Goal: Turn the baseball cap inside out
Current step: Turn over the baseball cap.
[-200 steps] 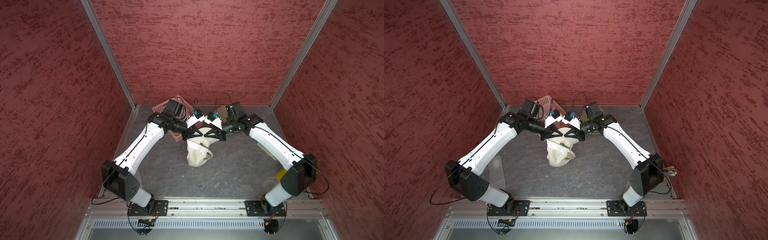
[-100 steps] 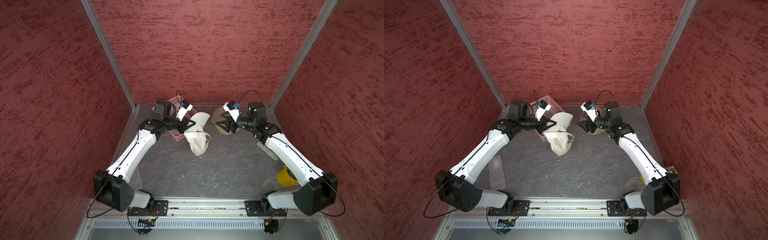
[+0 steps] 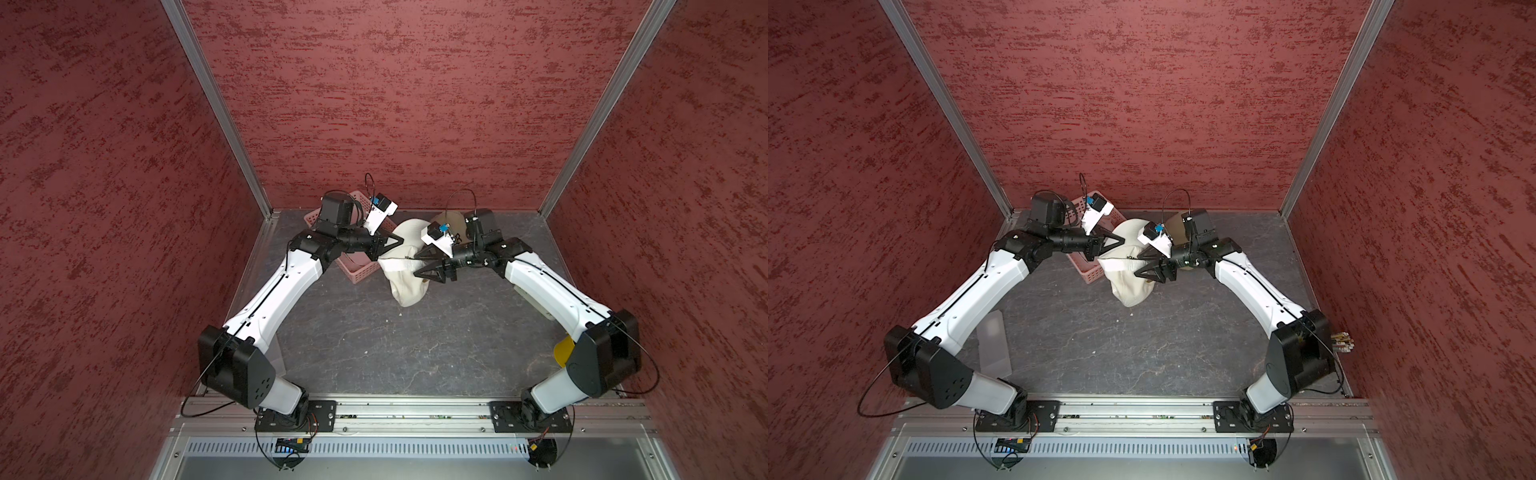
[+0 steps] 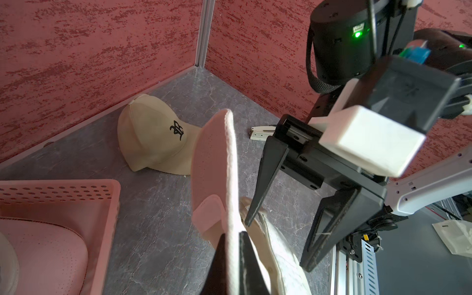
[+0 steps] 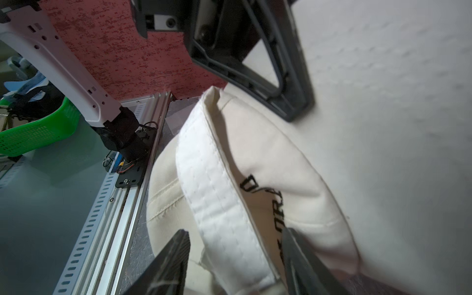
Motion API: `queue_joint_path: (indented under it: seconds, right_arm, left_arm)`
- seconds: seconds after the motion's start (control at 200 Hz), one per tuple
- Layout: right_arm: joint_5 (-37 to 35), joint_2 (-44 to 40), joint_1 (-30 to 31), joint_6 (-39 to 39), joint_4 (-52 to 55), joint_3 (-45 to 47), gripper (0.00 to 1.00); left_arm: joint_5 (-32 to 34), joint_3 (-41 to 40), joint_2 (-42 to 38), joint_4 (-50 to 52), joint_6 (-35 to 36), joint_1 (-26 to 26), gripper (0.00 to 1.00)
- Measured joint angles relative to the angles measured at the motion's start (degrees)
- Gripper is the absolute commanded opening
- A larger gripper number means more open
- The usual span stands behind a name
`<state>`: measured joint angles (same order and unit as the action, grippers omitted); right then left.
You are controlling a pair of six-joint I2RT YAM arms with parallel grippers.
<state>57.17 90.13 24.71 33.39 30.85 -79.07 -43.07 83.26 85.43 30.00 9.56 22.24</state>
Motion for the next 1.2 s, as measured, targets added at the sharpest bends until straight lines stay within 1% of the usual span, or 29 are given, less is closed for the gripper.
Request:
queue_joint_path:
  seconds: [0.085,0.1,0.125,0.2,0.215,0.24,0.311,0.381,0.421,0.456,0.506,0.571,0.626,0.686,0.726,0.756,0.801,0.831,0.882,0.927,0.977,1.007,1.057,1.122,1.202]
  right_arm:
    - [1.07,0.85,0.55,1.90,1.38,-2.01,0.54]
    - [1.16,1.11,0.66,2.12,1.68,-2.40,0.52]
    - [1.38,1.49,0.76,2.58,2.10,-2.93,0.45]
    - [1.64,2.62,1.18,3.69,2.99,-3.72,0.19]
    - [1.73,2.75,1.27,4.22,3.02,-3.72,0.16]
    - [1.75,3.04,1.38,4.26,3.34,-3.72,0.13]
    - [1.42,3.45,1.66,4.11,3.32,-3.54,0.08]
    - [-0.26,2.67,1.84,2.25,0.66,-2.01,0.08]
    - [-2.29,1.60,1.88,0.72,-1.70,-0.26,0.11]
    - [-4.31,0.39,1.88,-0.90,-3.50,1.38,0.11]
    - [-7.78,-1.62,2.12,-3.13,-6.08,3.58,0.14]
    - [-14.10,-4.96,2.99,-6.08,-10.03,6.14,0.10]
    - [-20.13,-7.74,4.39,-7.63,-13.62,7.93,0.08]
    - [-27.91,-10.56,7.21,-8.72,-18.32,10.10,0.08]
    - [-34.29,-11.85,10.01,-9.09,-22.14,11.82,0.07]
    - [-38.69,-12.37,12.17,-8.98,-24.94,13.29,0.08]
    - [-47.30,-12.37,16.00,-8.31,-30.88,16.20,0.08]
    - [-53.11,-11.74,18.62,-7.41,-35.82,18.47,0.09]
    - [-62.55,-8.96,22.95,-5.11,-46.07,22.29,0.09]
    - [-69.53,-5.42,25.97,-2.91,-54.64,24.74,0.11]
    - [-76.91,0.55,29.20,0.63,-64.24,26.38,0.13]
    - [-80.98,4.35,30.97,2.78,-69.44,26.64,0.15]
    - [-86.51,10.08,33.42,6.12,-77.26,26.56,0.21]
    - [-92.65,16.20,36.15,9.77,-84.78,25.92,0.22]
    - [-97.50,20.50,38.45,10.43,-88.63,23.78,0.27]
  left_arm:
    - [-0.39,0.74,0.11,0.20,0.33,0.24,0.00]
    - [-0.39,0.79,0.11,0.17,0.33,0.28,0.00]
    - [-0.42,0.87,0.11,0.15,0.33,0.28,0.00]
    - [-0.17,0.98,0.17,-0.11,-0.17,0.20,0.00]
    - [-0.02,0.98,0.17,-0.13,-0.31,0.17,0.00]
    - [0.31,0.98,0.24,-0.33,-0.72,0.11,0.00]
    - [2.14,1.44,0.81,-0.81,-2.14,-0.07,0.00]
    - [5.49,2.56,1.86,-1.22,-4.31,-0.26,0.00]
    - [7.65,3.54,2.69,-1.36,-5.99,-0.39,0.00]
    - [9.77,4.57,3.58,-1.42,-7.87,-0.66,0.00]
    - [12.52,5.90,4.92,-1.57,-11.85,-1.40,0.00]
    - [14.38,6.64,6.32,-2.23,-18.18,-2.73,0.00]
    - [14.84,6.51,7.19,-3.13,-24.02,-4.07,0.00]
    - [14.73,5.49,7.78,-5.09,-31.87,-5.33,0.00]
    - [14.75,4.68,7.87,-6.36,-36.37,-5.75,0.00]
    - [14.88,4.20,7.96,-7.37,-40.00,-6.01,0.00]
    - [15.65,3.74,8.22,-8.70,-45.13,-6.38,0.00]
    - [16.26,3.58,8.39,-9.57,-48.04,-6.62,0.00]
    - [17.68,3.17,8.85,-11.30,-52.87,-7.02,0.00]
    - [18.91,2.75,9.20,-12.68,-56.76,-7.30,0.00]
    - [20.22,1.92,9.42,-14.25,-60.30,-7.48,0.00]
    - [21.14,1.29,9.42,-15.10,-62.18,-7.50,0.00]
    - [22.34,0.17,9.40,-16.65,-64.57,-7.41,0.00]
    - [23.28,-1.36,9.29,-18.51,-66.73,-7.28,0.00]
    - [23.19,-3.98,8.70,-21.55,-68.63,-6.84,0.00]
